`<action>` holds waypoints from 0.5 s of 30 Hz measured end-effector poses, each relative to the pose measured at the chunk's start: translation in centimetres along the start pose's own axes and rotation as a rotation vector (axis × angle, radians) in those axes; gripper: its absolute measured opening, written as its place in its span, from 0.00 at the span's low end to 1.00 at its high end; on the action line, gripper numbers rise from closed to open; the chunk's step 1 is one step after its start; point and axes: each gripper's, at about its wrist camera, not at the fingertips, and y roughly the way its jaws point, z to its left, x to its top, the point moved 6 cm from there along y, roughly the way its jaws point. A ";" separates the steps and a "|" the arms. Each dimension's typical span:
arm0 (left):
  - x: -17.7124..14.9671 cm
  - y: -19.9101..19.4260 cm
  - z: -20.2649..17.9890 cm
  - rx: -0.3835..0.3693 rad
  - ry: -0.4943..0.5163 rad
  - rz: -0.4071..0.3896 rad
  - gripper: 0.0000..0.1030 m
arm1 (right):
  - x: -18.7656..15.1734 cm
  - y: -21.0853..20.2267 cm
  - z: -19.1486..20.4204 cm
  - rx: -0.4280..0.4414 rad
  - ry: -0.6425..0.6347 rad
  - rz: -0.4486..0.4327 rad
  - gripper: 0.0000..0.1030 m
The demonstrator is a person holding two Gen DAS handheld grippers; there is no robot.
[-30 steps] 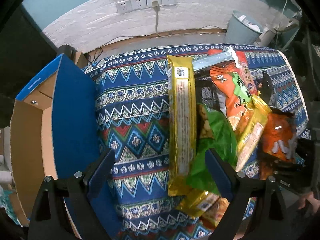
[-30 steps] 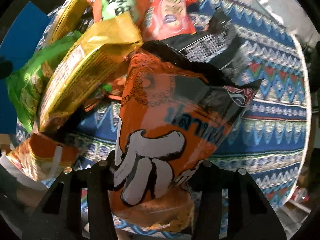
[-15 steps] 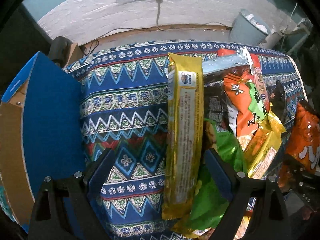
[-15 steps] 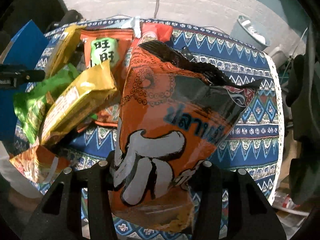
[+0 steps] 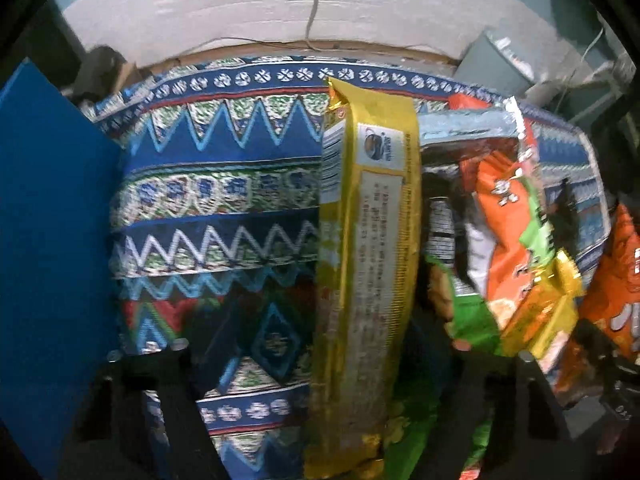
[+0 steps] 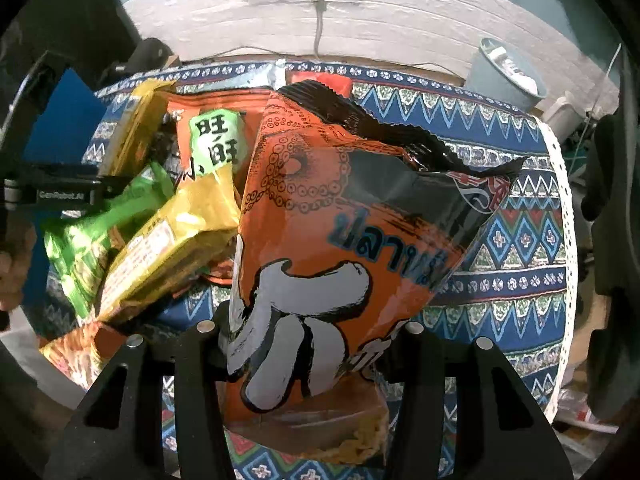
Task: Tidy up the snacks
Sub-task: 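Grasp the gold wafer bar with the left tool while the right tool grasps the orange chip bag, then lift the gold bar and orange bag and carry both over the box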
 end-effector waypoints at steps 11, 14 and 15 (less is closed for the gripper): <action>-1.2 -1.3 -2.5 0.016 0.144 -0.031 0.31 | 0.7 -0.8 0.0 0.005 0.008 -0.025 0.48; -1.2 -2.3 -2.2 0.046 0.152 -0.053 0.31 | 0.9 -1.1 0.3 0.007 0.000 -0.029 0.48; -1.1 -2.9 -1.9 0.049 0.151 -0.061 0.31 | 0.9 -1.3 0.3 0.007 -0.003 -0.033 0.48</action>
